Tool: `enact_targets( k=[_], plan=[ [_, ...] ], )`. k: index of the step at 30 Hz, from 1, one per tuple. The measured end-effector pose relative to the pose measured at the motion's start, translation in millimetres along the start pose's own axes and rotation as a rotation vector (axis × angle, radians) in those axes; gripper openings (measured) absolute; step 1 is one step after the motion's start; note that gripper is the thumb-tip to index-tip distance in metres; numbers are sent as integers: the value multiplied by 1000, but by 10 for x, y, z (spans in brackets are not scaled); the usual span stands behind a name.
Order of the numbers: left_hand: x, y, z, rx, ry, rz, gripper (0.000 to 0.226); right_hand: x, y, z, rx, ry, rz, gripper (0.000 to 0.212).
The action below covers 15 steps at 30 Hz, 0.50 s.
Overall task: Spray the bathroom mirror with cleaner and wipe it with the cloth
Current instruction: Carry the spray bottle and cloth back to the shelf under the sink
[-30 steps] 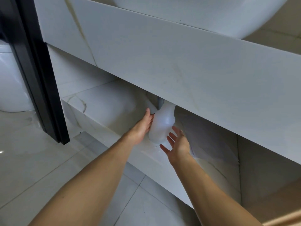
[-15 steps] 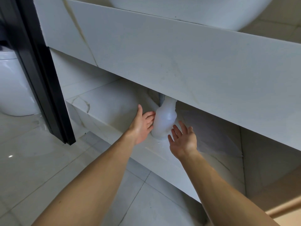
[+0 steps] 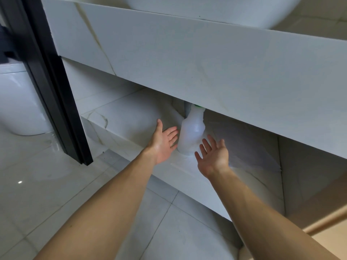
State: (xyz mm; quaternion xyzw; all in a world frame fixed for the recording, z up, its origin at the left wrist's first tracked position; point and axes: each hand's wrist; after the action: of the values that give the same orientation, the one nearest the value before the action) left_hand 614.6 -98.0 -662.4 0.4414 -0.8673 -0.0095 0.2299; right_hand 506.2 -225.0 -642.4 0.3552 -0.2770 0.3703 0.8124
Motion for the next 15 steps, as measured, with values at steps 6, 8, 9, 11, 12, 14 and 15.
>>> enact_targets(
  k=[6,8,9,11,12,14,15],
  plan=[
    [-93,155,-41,5,-24,-22,88,-13,137,-83,-7,30,-134,57],
    [-201,248,-65,9,-17,-44,88,30,194,-192,2,45,-125,55],
    [-266,302,-81,10,-11,-54,88,65,221,-256,10,50,-104,55],
    [-413,417,-118,22,-3,-81,88,168,265,-380,30,53,-38,54],
    [-491,472,-144,33,-2,-98,88,237,278,-441,41,56,-2,53],
    [-659,587,-219,61,1,-136,86,389,289,-566,55,64,61,50],
    [-750,658,-265,77,2,-159,85,478,296,-636,63,70,87,49]
  ],
)
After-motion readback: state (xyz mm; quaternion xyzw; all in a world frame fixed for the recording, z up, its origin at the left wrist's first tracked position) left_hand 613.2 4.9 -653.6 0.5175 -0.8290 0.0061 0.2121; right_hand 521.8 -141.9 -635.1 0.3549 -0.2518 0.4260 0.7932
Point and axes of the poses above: each hand's wrist, its own y-axis away from the middle knuckle, its own x-axis out of the palm, z = x × y, and after that the axes turned 10 degrees about -y, right-handed
